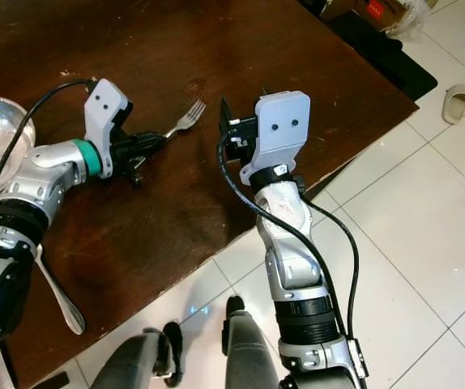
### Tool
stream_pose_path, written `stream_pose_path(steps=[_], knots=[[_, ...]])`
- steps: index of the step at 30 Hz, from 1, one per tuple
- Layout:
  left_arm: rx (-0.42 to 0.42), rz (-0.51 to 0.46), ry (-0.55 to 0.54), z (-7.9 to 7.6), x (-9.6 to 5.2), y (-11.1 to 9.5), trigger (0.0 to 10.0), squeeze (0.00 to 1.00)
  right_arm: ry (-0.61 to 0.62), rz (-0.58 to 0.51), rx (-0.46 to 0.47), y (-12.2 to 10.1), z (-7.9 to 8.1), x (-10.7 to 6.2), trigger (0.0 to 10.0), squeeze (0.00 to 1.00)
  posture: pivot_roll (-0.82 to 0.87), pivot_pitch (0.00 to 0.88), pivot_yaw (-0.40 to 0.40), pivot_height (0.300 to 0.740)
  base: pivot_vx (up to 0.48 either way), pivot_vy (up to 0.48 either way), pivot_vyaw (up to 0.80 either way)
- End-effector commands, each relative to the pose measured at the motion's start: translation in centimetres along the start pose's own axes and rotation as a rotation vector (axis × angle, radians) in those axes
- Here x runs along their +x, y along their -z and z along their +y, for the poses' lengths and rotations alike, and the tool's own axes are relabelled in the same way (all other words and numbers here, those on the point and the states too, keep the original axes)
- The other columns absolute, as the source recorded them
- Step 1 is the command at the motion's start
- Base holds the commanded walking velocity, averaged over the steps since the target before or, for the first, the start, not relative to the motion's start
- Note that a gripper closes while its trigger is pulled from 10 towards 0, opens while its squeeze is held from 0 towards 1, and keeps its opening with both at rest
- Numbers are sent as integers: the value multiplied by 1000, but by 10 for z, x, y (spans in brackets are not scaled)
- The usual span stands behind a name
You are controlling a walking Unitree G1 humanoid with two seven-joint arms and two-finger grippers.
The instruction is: Setting the table
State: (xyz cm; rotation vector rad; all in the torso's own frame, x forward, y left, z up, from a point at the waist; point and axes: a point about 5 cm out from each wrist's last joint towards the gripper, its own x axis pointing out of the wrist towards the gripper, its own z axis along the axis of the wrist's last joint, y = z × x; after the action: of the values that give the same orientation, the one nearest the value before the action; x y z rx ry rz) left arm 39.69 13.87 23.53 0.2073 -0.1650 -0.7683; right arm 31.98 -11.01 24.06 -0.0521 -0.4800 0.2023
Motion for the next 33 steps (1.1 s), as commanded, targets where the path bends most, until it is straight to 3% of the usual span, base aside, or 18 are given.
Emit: stream_pose_path(steps=[1,3,8,10,17,22,27,33], knots=[[-3,-59,-44,6,-5,-8,10000,0,4,14,6,3,0,-2,10000,0,-156,299,80,740,0,0,0],[-10,-194,-112,10,-16,-30,10000,0,0,11,10,3,2,-1,10000,0,-149,287,84,740,0,0,0],[3,-255,-155,11,-25,-42,10000,0,-2,10,11,3,2,-1,10000,0,-144,280,90,740,0,0,0],[40,-290,-263,11,-38,-49,10000,0,0,5,12,3,2,0,10000,0,-128,266,103,740,0,0,0],[46,-289,-461,-3,-63,-44,10000,0,12,1,18,5,3,-1,10000,0,-101,249,125,740,0,0,0],[33,-286,-543,-2,-79,-48,10000,0,18,2,24,6,2,-1,10000,0,-78,232,124,740,0,0,0],[2,-297,-567,-3,-86,-53,10000,0,18,3,26,8,2,0,10000,0,-65,229,121,740,0,0,0],[2,-304,-599,-18,-78,-52,10000,0,18,15,35,14,2,1,10000,0,-13,212,103,740,0,0,0]])
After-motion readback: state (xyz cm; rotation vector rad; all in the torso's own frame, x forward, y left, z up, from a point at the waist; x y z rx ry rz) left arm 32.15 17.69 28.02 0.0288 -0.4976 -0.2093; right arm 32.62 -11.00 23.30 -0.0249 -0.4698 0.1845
